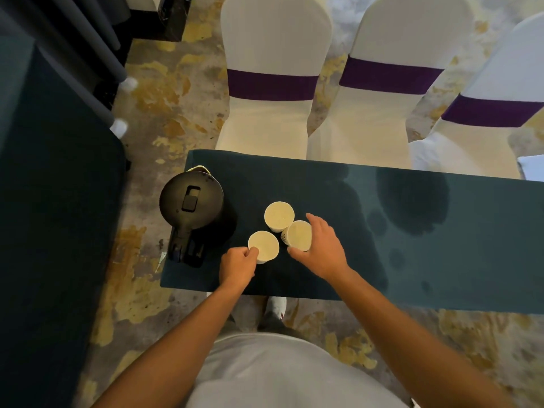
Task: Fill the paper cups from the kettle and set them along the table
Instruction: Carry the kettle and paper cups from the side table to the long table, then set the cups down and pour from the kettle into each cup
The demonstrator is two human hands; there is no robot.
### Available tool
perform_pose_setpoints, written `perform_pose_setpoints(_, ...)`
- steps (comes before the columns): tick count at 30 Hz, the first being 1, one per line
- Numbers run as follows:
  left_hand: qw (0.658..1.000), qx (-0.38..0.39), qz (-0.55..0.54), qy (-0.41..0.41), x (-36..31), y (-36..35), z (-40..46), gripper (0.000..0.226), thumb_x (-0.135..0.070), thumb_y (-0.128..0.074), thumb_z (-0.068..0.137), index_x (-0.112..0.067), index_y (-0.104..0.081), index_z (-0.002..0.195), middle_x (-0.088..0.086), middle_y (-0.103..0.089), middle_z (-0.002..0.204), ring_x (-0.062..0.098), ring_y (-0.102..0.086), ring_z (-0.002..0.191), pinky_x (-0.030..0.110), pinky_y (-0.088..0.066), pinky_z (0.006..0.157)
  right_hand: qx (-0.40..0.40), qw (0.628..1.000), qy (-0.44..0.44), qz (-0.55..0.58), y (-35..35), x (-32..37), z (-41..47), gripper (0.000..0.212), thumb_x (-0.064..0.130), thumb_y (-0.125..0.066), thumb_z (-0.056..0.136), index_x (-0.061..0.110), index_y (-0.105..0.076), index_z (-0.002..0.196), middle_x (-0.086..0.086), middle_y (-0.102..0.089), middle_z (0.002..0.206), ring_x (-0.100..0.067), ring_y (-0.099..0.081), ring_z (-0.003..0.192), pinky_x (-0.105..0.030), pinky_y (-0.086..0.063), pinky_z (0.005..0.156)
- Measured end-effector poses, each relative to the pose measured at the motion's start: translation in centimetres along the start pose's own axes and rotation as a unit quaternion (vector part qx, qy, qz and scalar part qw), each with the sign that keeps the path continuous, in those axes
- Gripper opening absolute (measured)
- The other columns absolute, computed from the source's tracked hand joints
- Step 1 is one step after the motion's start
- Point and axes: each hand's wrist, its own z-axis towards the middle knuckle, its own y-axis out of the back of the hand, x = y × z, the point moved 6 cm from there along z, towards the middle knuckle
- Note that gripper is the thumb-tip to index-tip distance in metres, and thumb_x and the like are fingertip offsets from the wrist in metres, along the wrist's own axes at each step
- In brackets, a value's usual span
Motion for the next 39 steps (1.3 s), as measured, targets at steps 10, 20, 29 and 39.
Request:
perform_pose_setpoints(10, 1.0, 0.0, -0.024, -0.011, 0.9, 0.1, -0.2, 0.041, -0.028, -0.058, 0.095, -0.014, -0.055, 0.057, 0.004, -0.06, 0.055, 0.015, -0.059, 0.051, 0.024, -0.042, 0.049, -0.009, 0.998, -0.029, -0.064, -0.3, -0.1, 0.0, 0.081, 0.055, -0.08, 0.077, 0.026, -0.043, 0.142, -0.003, -0.066, 0.13, -0.026, -0.064, 0.114, -0.048, -0.056, 0.095)
perform_pose_setpoints(20, 1.0, -0.003, -0.028, -0.015, 1.9, -0.3, -0.3, 0.041, -0.031, -0.056, 0.099, -0.012, -0.058, 0.062, 0.006, -0.06, 0.059, 0.018, -0.06, 0.056, 0.026, -0.043, 0.054, 0.025, 0.992, -0.103, -0.061, 0.0, -4.1, -2.9, 0.088, 0.066, -0.074, 0.077, 0.027, -0.037, 0.147, -0.003, -0.063, 0.137, -0.027, -0.061, 0.121, -0.049, -0.05, 0.103)
perform_pose_setpoints(29, 0.999, 0.012, -0.04, -0.023, 2.7, -0.2, -0.5, 0.045, -0.045, -0.052, 0.1, -0.013, -0.062, 0.069, 0.006, -0.062, 0.062, 0.018, -0.063, 0.057, 0.029, -0.051, 0.058, -0.035, 0.993, -0.079, -0.076, 0.6, -3.0, -3.4, 0.107, 0.078, -0.069, 0.072, 0.023, -0.032, 0.156, -0.004, -0.041, 0.161, -0.029, -0.042, 0.145, -0.053, -0.035, 0.116)
perform_pose_setpoints(39, 0.997, 0.023, -0.075, 0.009, 6.1, 1.5, -1.4, 0.057, -0.056, -0.04, 0.1, -0.011, -0.058, 0.07, 0.006, -0.059, 0.052, 0.022, -0.061, 0.052, 0.039, -0.056, 0.068, -0.177, 0.98, 0.076, 0.058, 4.8, 8.1, -4.5, 0.074, 0.06, -0.062, 0.087, 0.02, -0.047, 0.147, -0.003, -0.049, 0.155, -0.022, -0.045, 0.143, -0.041, -0.039, 0.114)
